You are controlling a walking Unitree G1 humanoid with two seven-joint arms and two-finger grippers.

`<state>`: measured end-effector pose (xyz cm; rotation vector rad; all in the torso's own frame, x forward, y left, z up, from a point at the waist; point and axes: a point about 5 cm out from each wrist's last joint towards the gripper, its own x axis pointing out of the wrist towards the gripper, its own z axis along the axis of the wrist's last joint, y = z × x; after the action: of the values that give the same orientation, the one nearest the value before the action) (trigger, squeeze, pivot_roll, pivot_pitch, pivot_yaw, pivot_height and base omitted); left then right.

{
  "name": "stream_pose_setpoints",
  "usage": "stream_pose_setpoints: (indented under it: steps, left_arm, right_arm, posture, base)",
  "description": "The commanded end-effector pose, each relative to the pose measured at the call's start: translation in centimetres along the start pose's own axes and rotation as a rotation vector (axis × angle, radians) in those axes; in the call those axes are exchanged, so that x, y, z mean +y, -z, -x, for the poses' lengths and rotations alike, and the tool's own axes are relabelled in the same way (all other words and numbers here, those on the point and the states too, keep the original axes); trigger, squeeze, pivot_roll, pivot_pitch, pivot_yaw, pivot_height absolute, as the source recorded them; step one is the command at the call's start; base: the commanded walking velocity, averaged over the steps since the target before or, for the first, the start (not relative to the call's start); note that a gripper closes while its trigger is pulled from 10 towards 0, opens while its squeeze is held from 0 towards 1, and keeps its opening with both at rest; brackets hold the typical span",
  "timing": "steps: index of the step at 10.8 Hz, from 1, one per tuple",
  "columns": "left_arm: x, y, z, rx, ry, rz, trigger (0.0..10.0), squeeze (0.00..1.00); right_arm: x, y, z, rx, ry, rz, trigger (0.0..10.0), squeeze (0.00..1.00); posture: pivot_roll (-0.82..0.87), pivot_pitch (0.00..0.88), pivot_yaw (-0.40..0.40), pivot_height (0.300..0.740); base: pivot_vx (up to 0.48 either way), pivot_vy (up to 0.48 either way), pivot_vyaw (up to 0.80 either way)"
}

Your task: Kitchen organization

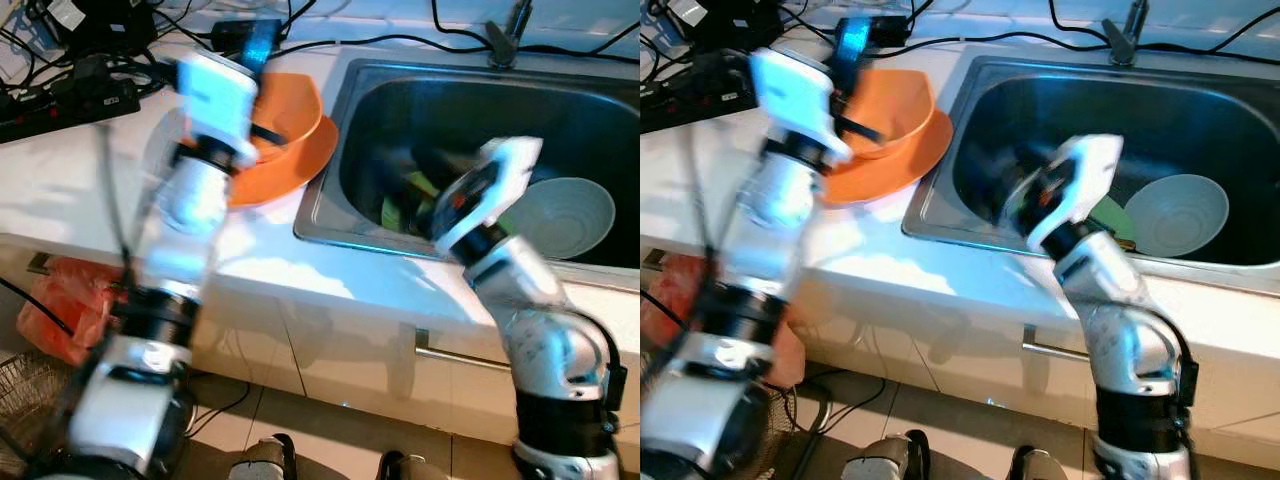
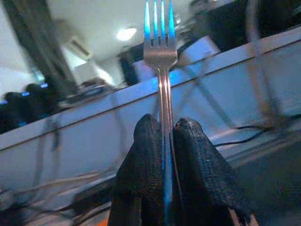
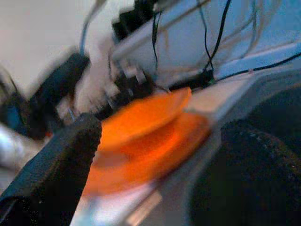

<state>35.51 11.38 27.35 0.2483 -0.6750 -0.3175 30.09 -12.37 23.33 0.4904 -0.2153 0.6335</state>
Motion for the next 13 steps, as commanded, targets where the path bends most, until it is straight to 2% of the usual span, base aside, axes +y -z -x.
stream_pose_setpoints:
  steps: [1, 2, 3, 6, 9, 11, 12, 13]
  left_arm:
    - [-0.5, -0.6, -0.1, -0.031, 0.032, 0.009, 0.0, 0.0]
    - [-1.5, -0.7, -0.2, -0.034, 0.067, 0.041, 0.0, 0.0]
    - [-3.1, -1.1, -0.2, -0.044, 0.155, 0.096, 0.0, 0.0]
    - [-6.1, -1.3, 0.3, -0.035, 0.318, 0.195, 0.0, 0.0]
    - [-7.6, -1.8, 1.1, -0.043, 0.398, 0.262, 0.0, 0.0]
    - [-8.3, -1.9, 1.5, -0.042, 0.44, 0.285, 0.0, 0.0]
    - [-8.4, -2.0, 1.6, -0.039, 0.447, 0.29, 0.0, 0.0]
    - [-8.5, -2.1, 1.7, -0.039, 0.458, 0.299, 0.0, 0.0]
  right_arm:
    - [0.6, -0.7, -0.2, -0.029, -0.029, -0.056, 10.0, 0.0]
    - [0.8, -1.1, -0.4, -0.057, -0.042, -0.127, 10.0, 0.0]
    - [0.9, -1.8, -0.7, -0.075, -0.065, -0.153, 10.0, 0.0]
    - [0.9, -3.0, -1.1, -0.094, -0.089, -0.164, 10.0, 0.0]
    - [0.9, -3.4, -1.4, -0.093, -0.097, -0.169, 10.0, 0.0]
    - [0.6, -3.7, -1.7, -0.121, -0.103, -0.215, 10.0, 0.0]
    - [0.5, -3.8, -1.9, -0.128, -0.11, -0.223, 9.3, 0.0]
    - [0.4, -3.8, -2.2, -0.135, -0.116, -0.24, 2.9, 0.0]
  posture:
    - [0.1, 0.142, 0.06, 0.74]
    - [0.1, 0.138, 0.059, 0.74]
    - [0.09, 0.136, 0.06, 0.74]
    - [0.1, 0.133, 0.061, 0.74]
    - [0.1, 0.133, 0.058, 0.74]
    - [0.1, 0.132, 0.059, 0.74]
    - [0.1, 0.133, 0.06, 0.74]
    - [0.1, 0.135, 0.057, 0.74]
  base:
    - [0.0, 0.0, 0.0]
    - [0.0, 0.0, 0.0]
    - [0.0, 0.0, 0.0]
    - [0.0, 0.0, 0.0]
    - [0.0, 0.0, 0.0]
    - [0.0, 0.0, 0.0]
    - [0.0, 0.0, 0.0]
    - [0.0, 0.0, 0.0]
